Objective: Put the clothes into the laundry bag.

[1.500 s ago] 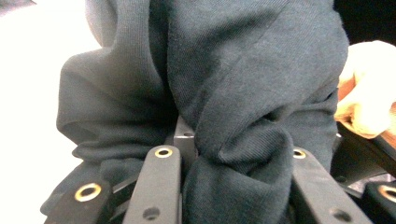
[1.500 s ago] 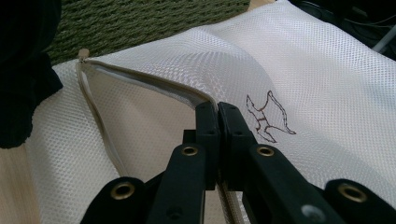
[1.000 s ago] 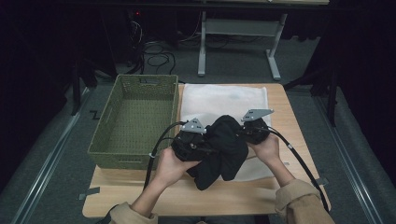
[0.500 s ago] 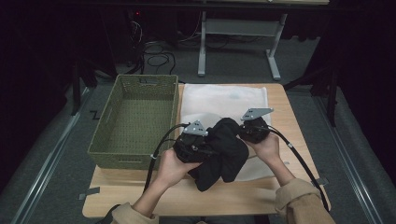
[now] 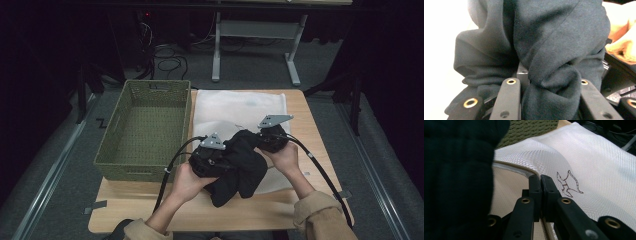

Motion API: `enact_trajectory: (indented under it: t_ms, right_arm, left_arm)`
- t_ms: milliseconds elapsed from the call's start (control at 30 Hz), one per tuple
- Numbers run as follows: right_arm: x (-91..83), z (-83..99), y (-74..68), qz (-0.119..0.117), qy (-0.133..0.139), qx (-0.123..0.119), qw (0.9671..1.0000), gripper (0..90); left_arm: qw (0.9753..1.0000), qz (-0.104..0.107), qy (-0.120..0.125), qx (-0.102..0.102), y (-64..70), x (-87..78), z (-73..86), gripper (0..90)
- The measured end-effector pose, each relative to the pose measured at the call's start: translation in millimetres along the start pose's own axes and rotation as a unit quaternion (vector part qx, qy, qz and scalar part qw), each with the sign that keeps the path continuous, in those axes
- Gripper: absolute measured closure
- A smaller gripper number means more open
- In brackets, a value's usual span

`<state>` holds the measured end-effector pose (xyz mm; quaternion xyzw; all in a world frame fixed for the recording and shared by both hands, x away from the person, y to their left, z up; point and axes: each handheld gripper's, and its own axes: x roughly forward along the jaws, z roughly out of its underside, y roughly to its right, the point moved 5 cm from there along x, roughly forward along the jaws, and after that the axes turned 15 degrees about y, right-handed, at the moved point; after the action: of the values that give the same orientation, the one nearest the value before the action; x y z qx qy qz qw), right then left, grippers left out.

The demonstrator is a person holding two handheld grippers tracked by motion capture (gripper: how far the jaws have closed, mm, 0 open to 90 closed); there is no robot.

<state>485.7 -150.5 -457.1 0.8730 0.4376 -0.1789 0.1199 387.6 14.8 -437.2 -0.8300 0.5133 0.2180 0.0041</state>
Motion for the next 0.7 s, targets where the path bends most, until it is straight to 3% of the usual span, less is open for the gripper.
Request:
enact_trajectory:
  t_ms: [233, 700]
  right_arm:
    - [0.2, -0.1, 0.4, -0.001, 0.002, 0.000, 1.0000, 88.8]
    - [-0.1, -0.1, 0.5, -0.002, 0.002, -0.001, 1.0000, 88.8]
  left_arm:
    - [0.9999, -0.009, -0.013, 0.007, -1.3, 5.1, 5.8, 70.5]
    - [0.9989, -0.021, -0.042, 0.001, -6.4, 25.5, 25.2, 70.5]
